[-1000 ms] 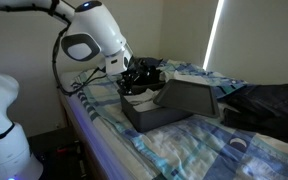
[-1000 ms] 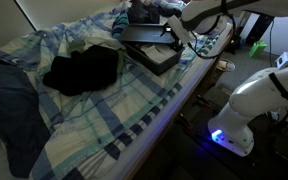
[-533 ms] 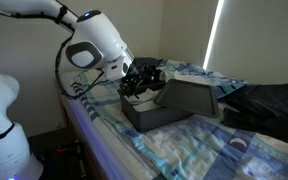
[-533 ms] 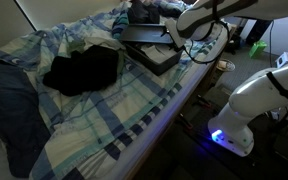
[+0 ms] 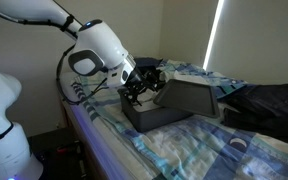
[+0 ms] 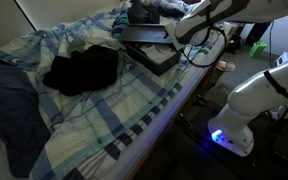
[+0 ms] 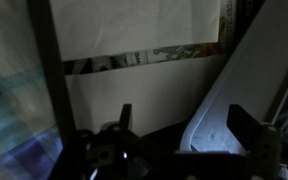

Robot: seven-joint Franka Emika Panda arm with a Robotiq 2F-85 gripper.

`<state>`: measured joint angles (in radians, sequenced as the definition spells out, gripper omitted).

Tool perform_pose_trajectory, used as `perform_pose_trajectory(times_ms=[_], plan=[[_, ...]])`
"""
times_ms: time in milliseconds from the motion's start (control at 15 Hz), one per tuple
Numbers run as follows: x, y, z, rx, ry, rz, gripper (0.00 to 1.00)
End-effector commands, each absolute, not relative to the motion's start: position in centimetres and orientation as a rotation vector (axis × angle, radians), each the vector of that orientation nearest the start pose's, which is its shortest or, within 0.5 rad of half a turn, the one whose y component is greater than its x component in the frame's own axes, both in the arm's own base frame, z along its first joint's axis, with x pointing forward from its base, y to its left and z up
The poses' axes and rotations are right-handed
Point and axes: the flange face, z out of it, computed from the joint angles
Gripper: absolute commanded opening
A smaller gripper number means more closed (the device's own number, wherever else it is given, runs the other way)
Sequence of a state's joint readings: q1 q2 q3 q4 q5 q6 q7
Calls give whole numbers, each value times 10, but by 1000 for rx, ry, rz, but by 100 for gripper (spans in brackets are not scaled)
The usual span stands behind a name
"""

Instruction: Remove the lid from the bowl and put it on the bed

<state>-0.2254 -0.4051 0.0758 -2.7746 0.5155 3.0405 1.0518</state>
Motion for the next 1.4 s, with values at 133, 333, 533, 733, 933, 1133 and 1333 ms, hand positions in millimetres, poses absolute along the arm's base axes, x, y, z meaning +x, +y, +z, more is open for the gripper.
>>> perform_pose_trajectory(times_ms=[133, 333, 533, 733, 933, 1133, 1333], plan=[[399, -105, 396, -1648, 1990, -765, 49], [399, -107, 395, -1631, 1994, -790, 27], [400, -105, 400, -1614, 1990, -819, 5], [397, -105, 408, -1575, 1981, -863, 7], [391, -109, 421, -1516, 1969, -930, 5], [383, -117, 442, -1433, 1952, -997, 5], [381, -126, 462, -1359, 1939, -1046, 4]])
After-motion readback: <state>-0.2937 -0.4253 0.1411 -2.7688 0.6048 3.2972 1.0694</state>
